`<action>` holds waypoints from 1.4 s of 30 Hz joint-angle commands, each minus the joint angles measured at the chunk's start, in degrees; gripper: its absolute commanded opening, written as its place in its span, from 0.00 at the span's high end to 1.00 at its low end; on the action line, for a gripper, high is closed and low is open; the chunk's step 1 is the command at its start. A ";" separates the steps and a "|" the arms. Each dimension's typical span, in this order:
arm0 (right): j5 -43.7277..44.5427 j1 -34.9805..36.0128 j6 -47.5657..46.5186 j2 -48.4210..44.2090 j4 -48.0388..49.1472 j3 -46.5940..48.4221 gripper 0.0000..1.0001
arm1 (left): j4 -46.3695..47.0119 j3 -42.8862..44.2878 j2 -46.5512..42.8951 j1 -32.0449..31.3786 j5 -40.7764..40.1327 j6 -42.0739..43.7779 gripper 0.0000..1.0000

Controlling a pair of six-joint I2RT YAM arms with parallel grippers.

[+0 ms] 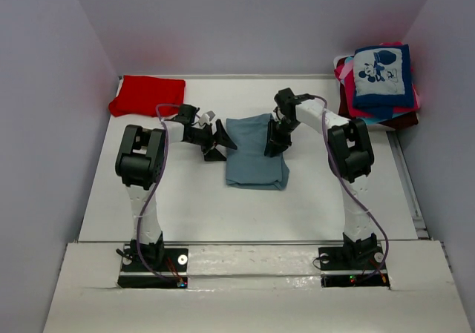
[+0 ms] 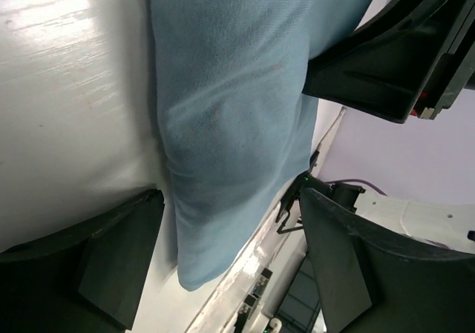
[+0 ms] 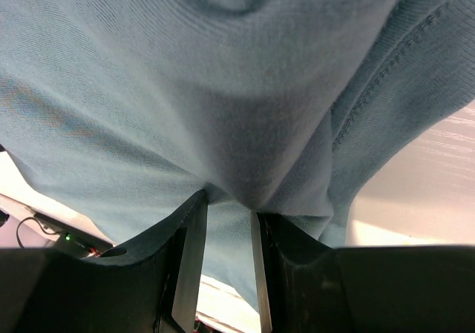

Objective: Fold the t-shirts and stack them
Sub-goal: Put the neatly folded tshirt into the corner of the board with the left arm

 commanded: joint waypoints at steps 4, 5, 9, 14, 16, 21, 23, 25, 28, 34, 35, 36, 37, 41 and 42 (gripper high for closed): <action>-0.06 -0.38 -0.17 -0.12 2.01 -0.70 0.64 | 4.02 -3.39 4.35 0.10 -1.79 -0.39 0.02; -0.15 -0.38 -0.18 -0.12 2.10 -0.78 0.64 | 5.25 -3.39 4.96 0.10 -0.83 -1.00 0.01; -0.50 -0.38 -0.26 0.14 2.45 -1.05 0.64 | 8.07 -2.17 6.46 0.10 1.37 -3.20 0.01; -0.76 -0.38 -0.26 0.14 2.71 -1.40 0.64 | 6.41 2.40 9.01 -2.44 2.78 -3.30 0.01; -0.85 -0.38 -0.35 0.14 2.80 -1.40 0.64 | 5.79 3.99 10.06 -3.23 2.78 -3.38 0.01; -1.11 -0.38 -0.35 0.14 2.80 -1.22 0.64 | 5.44 7.59 11.73 -6.22 2.87 -4.70 0.01; -1.29 -0.38 -0.26 0.14 2.80 -1.14 0.64 | 5.35 8.30 11.91 -6.75 2.87 -4.88 0.01; -1.29 -0.38 -0.35 0.05 2.80 -1.05 0.64 | 5.09 8.65 11.91 -7.37 2.70 -4.88 0.03; -1.29 -0.38 -0.44 0.05 2.62 -0.96 0.64 | 5.00 8.57 11.65 -7.37 2.43 -4.79 0.17; -1.38 -0.38 -0.61 0.14 2.71 -1.05 0.64 | 1.22 9.00 11.65 -7.37 0.76 -2.68 0.68; -1.38 -0.38 -0.44 0.14 2.80 -1.05 0.64 | 0.35 9.18 11.56 -7.37 0.24 -2.51 0.72; -1.46 -0.38 -0.53 0.14 2.80 -1.14 0.64 | 0.08 9.27 11.65 -7.37 -0.03 -2.33 0.78; -1.47 -0.38 -0.53 0.05 2.71 -1.14 0.64 | -0.19 9.36 11.56 -7.37 -0.20 -1.98 0.82; -1.55 -0.38 -0.62 0.05 2.71 -1.14 0.64 | -2.64 11.02 10.86 -7.37 -5.36 0.03 0.94; -1.29 -0.38 -0.62 -0.12 2.54 -1.05 0.64 | -5.52 11.90 10.25 -7.37 -7.57 1.09 0.94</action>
